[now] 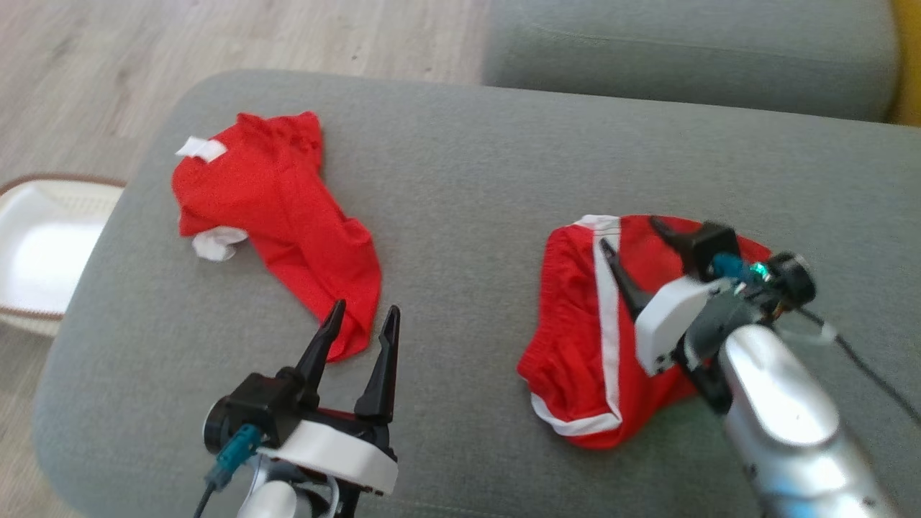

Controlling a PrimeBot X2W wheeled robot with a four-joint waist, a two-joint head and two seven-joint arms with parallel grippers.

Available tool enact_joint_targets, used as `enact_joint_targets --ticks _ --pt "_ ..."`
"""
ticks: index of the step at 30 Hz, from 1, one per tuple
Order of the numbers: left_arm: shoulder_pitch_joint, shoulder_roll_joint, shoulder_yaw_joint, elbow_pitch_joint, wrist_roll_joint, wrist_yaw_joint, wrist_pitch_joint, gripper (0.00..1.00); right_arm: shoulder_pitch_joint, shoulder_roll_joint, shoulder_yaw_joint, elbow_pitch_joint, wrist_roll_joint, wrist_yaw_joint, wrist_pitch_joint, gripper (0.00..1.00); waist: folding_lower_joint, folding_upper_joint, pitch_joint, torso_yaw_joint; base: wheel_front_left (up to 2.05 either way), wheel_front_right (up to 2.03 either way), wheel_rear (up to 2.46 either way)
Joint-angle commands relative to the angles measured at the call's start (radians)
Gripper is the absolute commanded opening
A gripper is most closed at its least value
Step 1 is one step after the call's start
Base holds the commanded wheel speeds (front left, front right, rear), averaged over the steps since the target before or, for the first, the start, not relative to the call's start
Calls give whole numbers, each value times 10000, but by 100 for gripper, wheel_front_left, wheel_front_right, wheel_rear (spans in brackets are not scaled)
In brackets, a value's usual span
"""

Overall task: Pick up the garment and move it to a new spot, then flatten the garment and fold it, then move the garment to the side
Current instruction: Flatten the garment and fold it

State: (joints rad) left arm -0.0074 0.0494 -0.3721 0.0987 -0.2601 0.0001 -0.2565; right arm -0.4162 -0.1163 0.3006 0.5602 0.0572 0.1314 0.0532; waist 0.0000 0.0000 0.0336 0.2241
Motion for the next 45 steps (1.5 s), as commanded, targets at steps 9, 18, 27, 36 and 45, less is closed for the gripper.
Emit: enact_joint_targets --ticks 9,18,27,36,45 --pt "-678 8 288 -293 -159 42 -53 100 -2150 -857 1618 2048 -386 -7 19 100 0 0 364 685 0 0 0" --pt "-732 8 206 -335 -222 108 -53 100 -3129 -1155 2858 3351 251 -7 -55 100 0 0 481 760 0 0 0" --pt "-764 8 229 -313 -249 147 -53 100 -3410 -1187 3588 3920 1282 -7 -232 0 0 0 471 610 0 0 0" --pt "-544 8 472 -329 -187 187 -53 100 -2817 -1542 2763 3509 2120 -7 -1392 0 0 0 69 -240 0 0 0" --pt "-279 8 677 -506 -188 238 -53 100 -56 -2079 -604 1465 2524 -7 -1642 0 0 0 -259 -1892 0 0 0"
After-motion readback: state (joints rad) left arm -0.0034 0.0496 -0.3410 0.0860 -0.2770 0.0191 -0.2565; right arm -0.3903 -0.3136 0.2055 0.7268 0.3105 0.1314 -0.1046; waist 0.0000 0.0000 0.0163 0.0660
